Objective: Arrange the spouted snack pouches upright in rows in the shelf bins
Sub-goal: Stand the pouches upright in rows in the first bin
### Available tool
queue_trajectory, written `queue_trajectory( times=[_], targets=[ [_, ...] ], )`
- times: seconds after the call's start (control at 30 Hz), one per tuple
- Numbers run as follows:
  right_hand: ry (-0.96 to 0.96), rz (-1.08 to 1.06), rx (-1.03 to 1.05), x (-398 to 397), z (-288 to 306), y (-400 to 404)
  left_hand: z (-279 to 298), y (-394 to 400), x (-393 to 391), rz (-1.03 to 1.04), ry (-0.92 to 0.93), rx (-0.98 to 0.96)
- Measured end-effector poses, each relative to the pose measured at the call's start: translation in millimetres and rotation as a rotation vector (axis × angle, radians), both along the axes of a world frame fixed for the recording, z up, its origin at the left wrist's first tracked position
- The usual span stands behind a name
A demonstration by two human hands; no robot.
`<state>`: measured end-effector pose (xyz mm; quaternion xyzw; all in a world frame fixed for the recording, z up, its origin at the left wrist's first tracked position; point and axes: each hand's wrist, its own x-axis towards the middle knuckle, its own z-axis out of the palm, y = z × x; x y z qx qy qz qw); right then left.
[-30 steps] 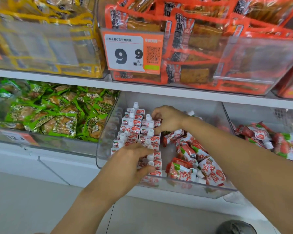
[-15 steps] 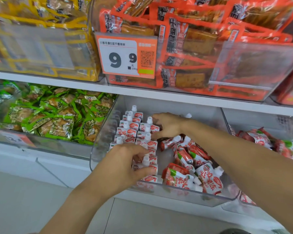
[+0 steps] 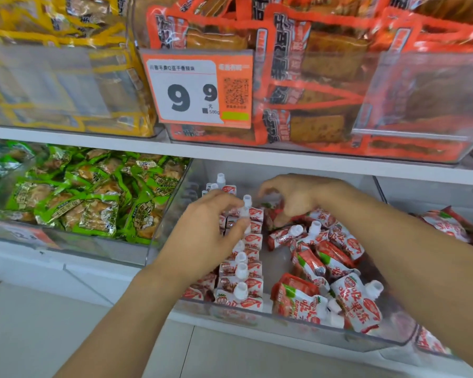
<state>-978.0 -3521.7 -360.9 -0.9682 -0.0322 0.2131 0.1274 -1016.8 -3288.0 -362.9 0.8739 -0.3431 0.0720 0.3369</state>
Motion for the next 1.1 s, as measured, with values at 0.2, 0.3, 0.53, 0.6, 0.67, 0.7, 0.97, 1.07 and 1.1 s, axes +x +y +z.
queue_trajectory(
  times=[0.2,0.3,0.53,0.6,0.67,0.7,0.97,1.07,1.1],
  targets=[
    [0.06,0.063,-0.333,2,-9,10,-14,-29,21,-0.055,-0.009,0.071],
    [0.071,0.074,-0.315,-2,-20,13,-23,-39,27,-0.114,0.011,0.137],
    [-0.09,0.033,-0.174,-18,-25,-5,-28,-35,31,-0.086,0.028,0.189],
    [-0.164,-0.048,-0.093,-19,-13,-13,-27,-33,30,-0.062,0.074,0.167],
    [-0.226,-0.07,-0.044,-23,-4,-27,-24,-32,29,-0.041,0.12,0.166],
    [-0.238,-0.051,-0.044,-27,-2,-32,-23,-33,29,-0.033,0.13,0.178],
    [-0.391,-0.016,-0.007,-59,-7,-41,-19,-40,31,-0.021,0.203,0.327],
    [-0.515,-0.142,0.135,-67,2,-37,-18,-41,32,-0.035,0.203,0.342],
    [-0.535,-0.18,0.168,-69,5,-34,-19,-40,33,-0.038,0.211,0.342]
  ],
)
